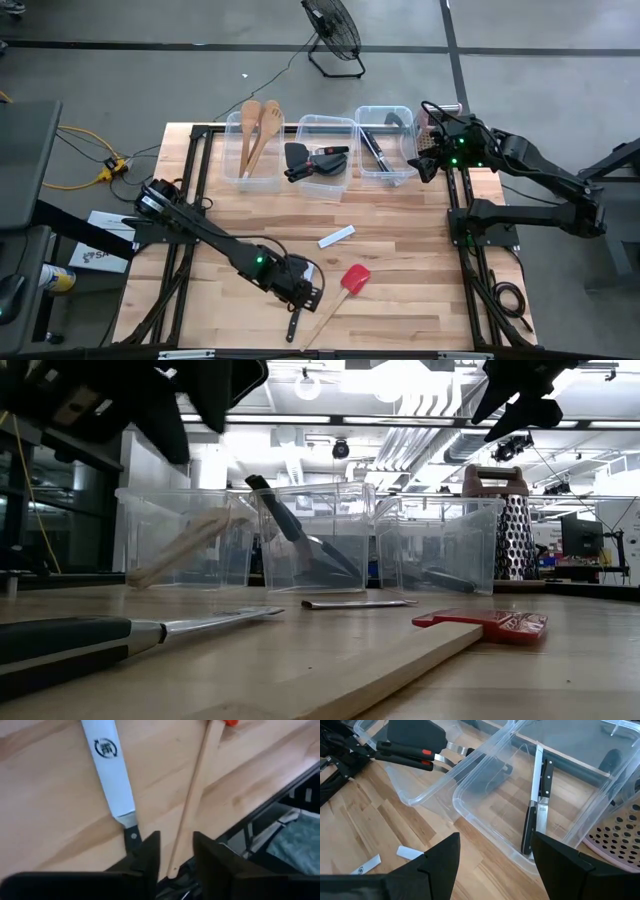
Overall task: Pick & Place Kitchen Items
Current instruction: Put the black knife into the right bin
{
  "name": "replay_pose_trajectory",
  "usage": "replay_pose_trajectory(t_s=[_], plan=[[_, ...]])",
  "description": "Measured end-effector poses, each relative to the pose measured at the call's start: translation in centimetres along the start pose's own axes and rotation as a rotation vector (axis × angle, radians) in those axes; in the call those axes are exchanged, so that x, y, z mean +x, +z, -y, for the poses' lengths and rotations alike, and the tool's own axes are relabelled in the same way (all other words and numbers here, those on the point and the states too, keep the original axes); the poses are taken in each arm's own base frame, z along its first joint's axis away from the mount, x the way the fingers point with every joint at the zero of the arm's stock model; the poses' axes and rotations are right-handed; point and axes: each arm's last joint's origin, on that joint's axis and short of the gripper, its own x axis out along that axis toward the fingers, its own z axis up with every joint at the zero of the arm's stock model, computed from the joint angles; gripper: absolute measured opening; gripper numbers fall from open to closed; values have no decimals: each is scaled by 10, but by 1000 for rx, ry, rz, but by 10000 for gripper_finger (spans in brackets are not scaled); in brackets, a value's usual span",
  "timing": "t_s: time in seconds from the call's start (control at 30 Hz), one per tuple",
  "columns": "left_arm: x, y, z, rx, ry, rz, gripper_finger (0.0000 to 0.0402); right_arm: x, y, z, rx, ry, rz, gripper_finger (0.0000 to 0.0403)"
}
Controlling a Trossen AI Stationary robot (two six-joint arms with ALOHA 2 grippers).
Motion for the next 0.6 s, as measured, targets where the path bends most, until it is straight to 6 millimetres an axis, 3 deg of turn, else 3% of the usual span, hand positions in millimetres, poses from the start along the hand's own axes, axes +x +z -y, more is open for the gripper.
replay_pose_trajectory(t_s=[0.2,0.6], plan=[[8,-1,2,26,-23,-14,10,0,0,0,5,-1,-1,235],[38,-10,3,-3,-57,-3,1,0,-2,1,7,-13,-25,235]])
